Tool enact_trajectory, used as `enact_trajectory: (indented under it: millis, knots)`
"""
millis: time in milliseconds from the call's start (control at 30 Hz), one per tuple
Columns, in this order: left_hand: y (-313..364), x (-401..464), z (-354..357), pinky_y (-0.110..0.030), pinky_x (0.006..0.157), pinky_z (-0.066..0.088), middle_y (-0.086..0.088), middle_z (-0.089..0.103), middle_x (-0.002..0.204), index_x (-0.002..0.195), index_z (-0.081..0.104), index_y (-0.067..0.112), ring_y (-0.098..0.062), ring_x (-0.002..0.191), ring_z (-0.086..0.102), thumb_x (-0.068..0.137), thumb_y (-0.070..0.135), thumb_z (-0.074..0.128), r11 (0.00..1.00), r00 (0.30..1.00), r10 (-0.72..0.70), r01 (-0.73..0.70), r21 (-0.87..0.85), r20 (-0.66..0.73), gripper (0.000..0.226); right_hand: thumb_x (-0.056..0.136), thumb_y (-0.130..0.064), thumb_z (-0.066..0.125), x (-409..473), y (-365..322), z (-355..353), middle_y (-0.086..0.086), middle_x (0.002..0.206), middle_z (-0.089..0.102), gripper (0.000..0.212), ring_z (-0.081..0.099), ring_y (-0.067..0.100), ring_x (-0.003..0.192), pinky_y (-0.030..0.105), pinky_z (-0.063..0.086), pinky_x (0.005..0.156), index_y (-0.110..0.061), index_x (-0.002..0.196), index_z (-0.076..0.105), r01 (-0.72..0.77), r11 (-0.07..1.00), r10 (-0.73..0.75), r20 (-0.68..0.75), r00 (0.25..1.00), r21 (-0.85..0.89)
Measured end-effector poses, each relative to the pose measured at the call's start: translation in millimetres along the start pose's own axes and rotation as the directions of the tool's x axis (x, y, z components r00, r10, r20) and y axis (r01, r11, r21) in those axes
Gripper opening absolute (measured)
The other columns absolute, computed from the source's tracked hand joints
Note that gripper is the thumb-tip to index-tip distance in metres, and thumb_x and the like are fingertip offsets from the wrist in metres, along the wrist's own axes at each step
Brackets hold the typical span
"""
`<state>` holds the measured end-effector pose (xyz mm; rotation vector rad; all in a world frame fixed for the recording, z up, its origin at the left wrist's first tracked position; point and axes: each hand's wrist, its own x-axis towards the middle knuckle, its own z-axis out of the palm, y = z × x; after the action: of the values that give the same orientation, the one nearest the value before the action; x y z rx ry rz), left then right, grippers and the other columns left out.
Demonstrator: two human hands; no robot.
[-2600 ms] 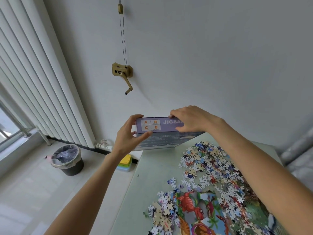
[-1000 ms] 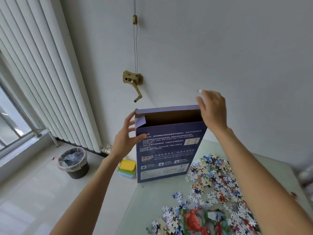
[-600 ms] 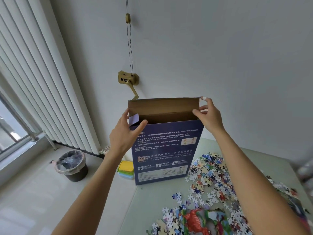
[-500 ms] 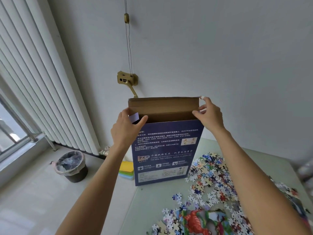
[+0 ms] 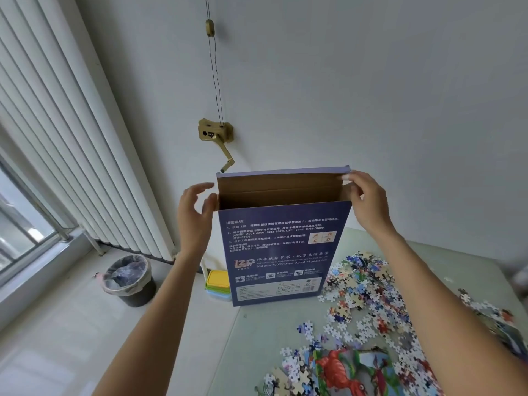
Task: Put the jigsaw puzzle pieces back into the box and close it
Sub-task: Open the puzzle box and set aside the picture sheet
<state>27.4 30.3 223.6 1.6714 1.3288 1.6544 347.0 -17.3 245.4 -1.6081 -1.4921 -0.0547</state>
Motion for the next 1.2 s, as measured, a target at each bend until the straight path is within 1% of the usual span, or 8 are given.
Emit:
enact_trajectory:
  millis: [100,233,400,500,767,933,1100,1200]
  knots:
    - [12,0,0,-0.025,0.082,0.048,0.001,0.057,0.124,0.119,0.06,0.022,-0.007,0.096,0.059,0.094,0.029,0.052,0.954,0.981,0.128,-0.163,0.253,0.149,0.027,0.096,-0.003,0.037,6,-5,-1,0.006,0.136,0.05,0.04,0.057,0.022,0.105,0.025,0.043,0.079,-0.017,0.131,0.049,-0.016,0.992,0.034,0.141,0.989,-0.123]
    - [13,-3,2,-0.037,0.093,0.046,0.003,0.038,0.143,0.14,0.036,0.025,-0.015,0.12,0.047,0.08,0.066,0.051,0.832,0.94,0.026,-0.209,0.514,0.34,0.074,0.101,-0.015,0.029,10,-5,-1,0.012,0.127,0.058,0.04,0.056,0.022,0.081,0.027,0.04,0.059,-0.026,0.135,0.047,-0.119,0.979,0.161,0.267,0.95,-0.167]
    - [9,2,4,-0.038,0.092,0.044,0.0,0.042,0.137,0.137,0.04,0.02,-0.019,0.123,0.041,0.074,0.061,0.063,0.74,0.926,0.067,-0.296,0.604,0.371,0.078,0.102,-0.018,0.028,17,-5,2,0.01,0.133,0.052,0.038,0.053,0.028,0.113,0.041,0.053,0.083,-0.023,0.127,0.056,-0.364,0.93,0.331,0.318,0.888,0.049]
    - [6,4,4,-0.039,0.088,0.047,-0.001,0.043,0.135,0.135,0.043,0.019,-0.02,0.122,0.041,0.075,0.057,0.065,0.764,0.928,0.086,-0.295,0.574,0.361,0.074,0.101,-0.025,0.033,16,-7,0,0.006,0.134,0.05,0.033,0.05,0.023,0.116,0.034,0.055,0.072,-0.026,0.126,0.056,-0.544,0.791,0.428,0.382,0.819,0.28]
    - [1,-5,-9,-0.037,0.095,0.045,-0.008,0.041,0.137,0.128,0.053,0.011,-0.024,0.116,0.047,0.073,0.039,0.076,0.874,0.958,0.131,-0.233,0.427,0.255,0.066,0.099,-0.029,0.041,18,-7,27,0.004,0.134,0.045,0.032,0.046,0.017,0.119,0.028,0.051,0.083,-0.018,0.127,0.052,-0.363,0.878,0.265,0.315,0.911,0.311]
    - [3,-13,-10,-0.032,0.096,0.041,-0.005,0.041,0.139,0.127,0.054,0.017,-0.019,0.111,0.053,0.074,0.035,0.076,0.888,0.948,0.154,-0.257,0.382,0.28,0.06,0.099,-0.032,0.037,13,-3,40,0.01,0.141,0.035,0.035,0.041,0.02,0.125,0.011,0.043,0.071,-0.022,0.132,0.042,-0.362,0.877,0.299,0.231,0.926,0.316]
    - [-6,-15,-4,-0.027,0.095,0.042,-0.001,0.02,0.149,0.136,0.036,0.028,-0.01,0.125,0.034,0.073,0.02,0.077,0.997,0.946,-0.063,0.045,0.063,0.319,0.075,0.098,-0.044,0.03,-2,-10,42,0.005,0.139,0.042,0.051,0.047,0.02,0.12,0.033,0.044,0.094,-0.033,0.144,0.011,-0.48,0.83,0.346,0.414,0.842,0.283]
    - [-6,-20,0,-0.029,0.089,0.05,-0.004,0.025,0.146,0.139,0.031,0.028,-0.01,0.115,0.043,0.077,0.013,0.073,0.993,0.932,-0.115,0.103,0.053,0.343,0.077,0.099,-0.042,0.03,-2,-11,44,0.005,0.135,0.046,0.051,0.049,0.016,0.111,0.032,0.044,0.089,-0.033,0.145,0.011,-0.456,0.855,0.334,0.41,0.849,0.248]
